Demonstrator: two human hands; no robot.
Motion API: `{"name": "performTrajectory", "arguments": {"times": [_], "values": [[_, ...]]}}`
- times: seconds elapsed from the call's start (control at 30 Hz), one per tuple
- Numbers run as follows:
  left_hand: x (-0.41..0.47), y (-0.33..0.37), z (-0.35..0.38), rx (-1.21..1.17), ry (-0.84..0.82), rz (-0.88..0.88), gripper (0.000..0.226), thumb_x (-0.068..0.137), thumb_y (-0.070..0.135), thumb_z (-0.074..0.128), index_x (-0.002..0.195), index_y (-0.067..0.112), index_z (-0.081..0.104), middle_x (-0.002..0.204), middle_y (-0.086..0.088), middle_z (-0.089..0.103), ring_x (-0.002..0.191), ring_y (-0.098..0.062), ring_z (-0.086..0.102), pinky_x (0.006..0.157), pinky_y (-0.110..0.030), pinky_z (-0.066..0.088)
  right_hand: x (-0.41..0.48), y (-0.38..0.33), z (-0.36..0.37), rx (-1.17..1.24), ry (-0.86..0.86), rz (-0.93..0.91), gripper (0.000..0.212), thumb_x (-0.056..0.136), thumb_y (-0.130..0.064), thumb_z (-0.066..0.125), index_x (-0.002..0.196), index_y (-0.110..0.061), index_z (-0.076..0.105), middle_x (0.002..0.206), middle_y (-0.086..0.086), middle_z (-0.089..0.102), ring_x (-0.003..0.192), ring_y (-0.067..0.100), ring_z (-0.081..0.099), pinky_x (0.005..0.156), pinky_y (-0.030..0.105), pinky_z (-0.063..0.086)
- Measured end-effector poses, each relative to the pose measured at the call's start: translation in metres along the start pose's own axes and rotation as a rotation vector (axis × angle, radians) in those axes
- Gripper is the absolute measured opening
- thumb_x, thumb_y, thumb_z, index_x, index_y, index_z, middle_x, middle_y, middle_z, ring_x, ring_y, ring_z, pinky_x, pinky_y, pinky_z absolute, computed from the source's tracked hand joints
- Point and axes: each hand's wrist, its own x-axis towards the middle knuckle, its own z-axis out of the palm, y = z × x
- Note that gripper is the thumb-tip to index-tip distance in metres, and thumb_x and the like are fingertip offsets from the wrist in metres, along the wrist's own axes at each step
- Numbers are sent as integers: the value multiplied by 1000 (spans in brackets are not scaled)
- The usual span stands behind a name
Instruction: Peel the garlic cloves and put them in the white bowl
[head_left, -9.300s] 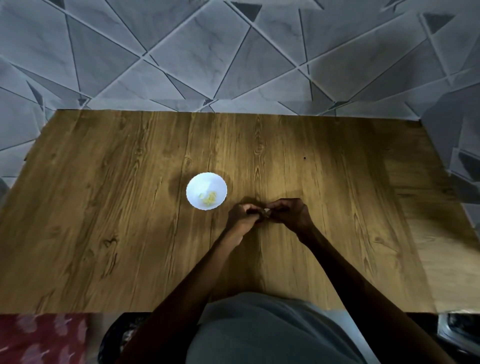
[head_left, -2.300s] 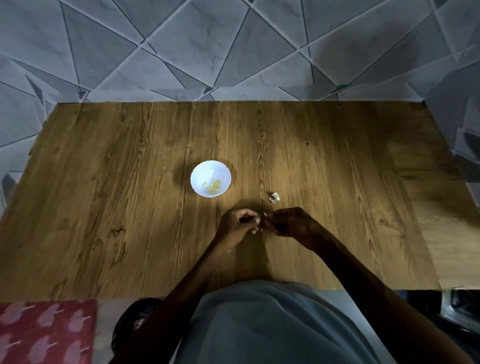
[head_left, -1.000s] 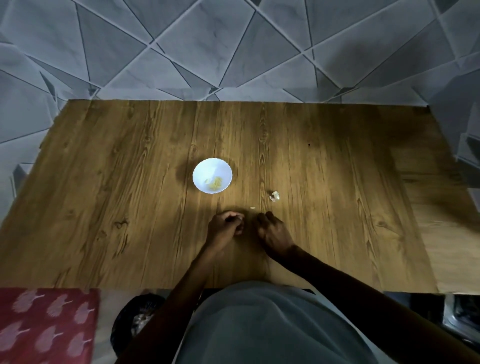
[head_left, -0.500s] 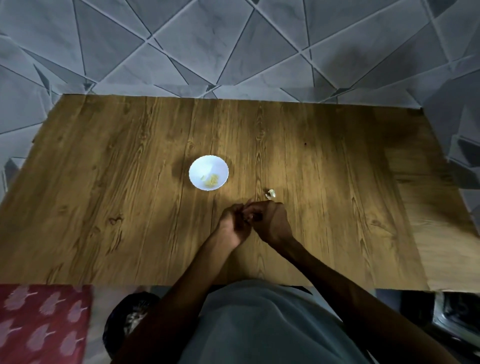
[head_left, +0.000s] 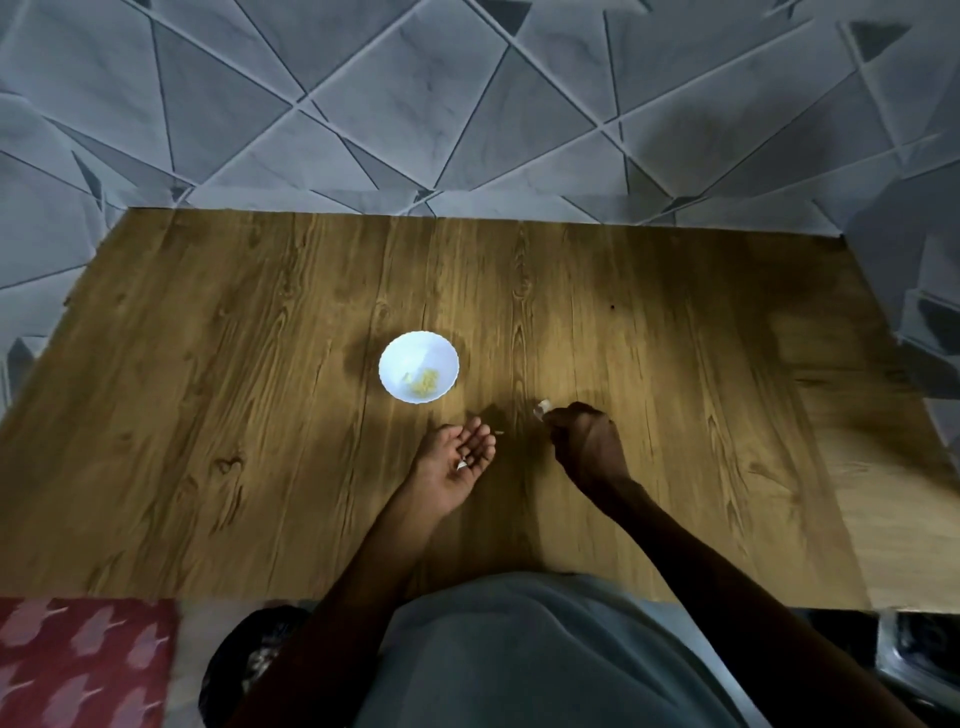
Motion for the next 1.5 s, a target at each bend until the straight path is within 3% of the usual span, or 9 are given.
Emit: {"name": "performTrajectory", "arguments": {"times": [0.13,0.37,0.5,0.67,0.77,0.97,1.23,1.33,1.5], "values": [[1,3,2,3,-7,-5,32,102,15,37,92,1,63,82,-14,66,83,-23,60,72,-33,50,10,-5,13,-126,29,-47,21,99,-17,51,117,-13,61,100,4,66,82,16,64,66,22,48],[1,5,6,20,-8,-16,31,101,15,37,94,0,64,81,-14,67,82,-24,61,74,-33,51,14,-4,23,-175,88,-80,10,92,-10,63,101,-8,66,89,9,67,71,21,63,60,27,47],[-2,0,8,50,-2,-23,31,101,15,38,93,1,63,85,-14,65,81,-24,61,75,-32,51,15,-9,27,-152,52,-2,26,94,-8,60,119,-1,60,106,17,67,88,28,66,72,33,54],[-5,2,10,76,12,-8,31,101,15,37,93,1,63,82,-13,65,80,-24,61,77,-31,50,20,-7,12,165,18,181,11,94,-13,61,98,-4,68,91,10,70,70,13,60,58,18,45],[-5,2,10,96,25,5,31,102,16,36,93,3,63,86,-13,65,81,-23,61,75,-31,50,17,-5,1,390,-28,255,4,86,-9,70,89,-7,73,87,5,73,75,15,68,69,36,60],[-11,-6,12,112,68,17,31,99,13,41,86,1,67,71,-13,71,68,-22,67,59,-29,56,-6,-52,-34,533,-67,9,7,87,-5,68,83,-9,72,73,-7,70,67,6,66,65,29,56],[-28,-11,-8,-44,31,2,26,93,6,40,78,5,62,65,-5,59,59,-14,51,58,-23,47,-37,-114,-32,11,-118,-236,27,82,-9,57,93,-26,75,94,-5,73,87,17,67,75,29,52],[-38,-6,-41,-170,24,6,33,95,8,39,78,2,67,61,-5,59,49,-11,47,41,-15,42,-45,-130,-19,197,-96,-271,22,81,-12,62,86,-29,75,84,-12,74,73,2,65,68,27,53],[-79,10,-108,-325,68,70,29,99,14,37,88,0,60,69,-12,64,50,-21,67,43,-22,52,-62,-180,4,463,-159,-288,28,81,4,65,90,-20,77,86,-20,69,77,-13,62,69,7,43]]}}
